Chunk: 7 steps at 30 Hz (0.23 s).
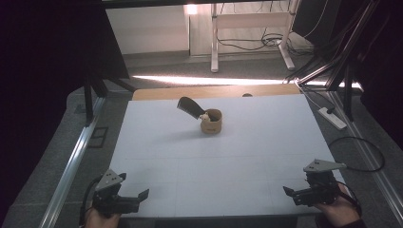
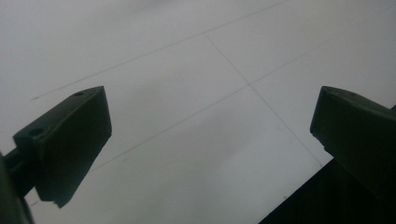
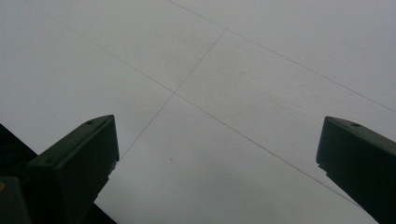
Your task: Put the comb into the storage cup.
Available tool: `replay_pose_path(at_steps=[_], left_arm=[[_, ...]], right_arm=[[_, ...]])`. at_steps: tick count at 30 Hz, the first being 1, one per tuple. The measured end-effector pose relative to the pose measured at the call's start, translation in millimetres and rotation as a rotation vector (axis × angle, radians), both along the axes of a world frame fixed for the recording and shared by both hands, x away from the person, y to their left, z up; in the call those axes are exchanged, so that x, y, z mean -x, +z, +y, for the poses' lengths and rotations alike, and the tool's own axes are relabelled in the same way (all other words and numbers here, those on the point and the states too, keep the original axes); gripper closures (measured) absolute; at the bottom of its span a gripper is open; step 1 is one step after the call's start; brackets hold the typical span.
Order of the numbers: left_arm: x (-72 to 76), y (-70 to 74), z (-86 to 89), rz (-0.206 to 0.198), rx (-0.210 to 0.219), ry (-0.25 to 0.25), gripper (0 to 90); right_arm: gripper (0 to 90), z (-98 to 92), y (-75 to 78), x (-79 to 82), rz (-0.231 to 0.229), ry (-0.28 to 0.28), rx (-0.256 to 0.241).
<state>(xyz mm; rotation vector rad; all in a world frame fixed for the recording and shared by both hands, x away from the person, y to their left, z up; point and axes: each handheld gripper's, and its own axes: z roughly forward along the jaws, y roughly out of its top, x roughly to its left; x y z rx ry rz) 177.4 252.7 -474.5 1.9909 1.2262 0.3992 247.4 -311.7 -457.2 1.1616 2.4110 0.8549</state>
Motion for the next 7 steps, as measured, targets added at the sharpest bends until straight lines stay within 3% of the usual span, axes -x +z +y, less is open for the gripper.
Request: replay_pose_path(at_steps=[7], left_arm=[[-1.7, -1.3, -4.1, 0.019, -0.028, -0.004, 0.5]], right_arm=[[0.0, -0.1, -0.4, -0.7, 0.002, -0.008, 0.004]])
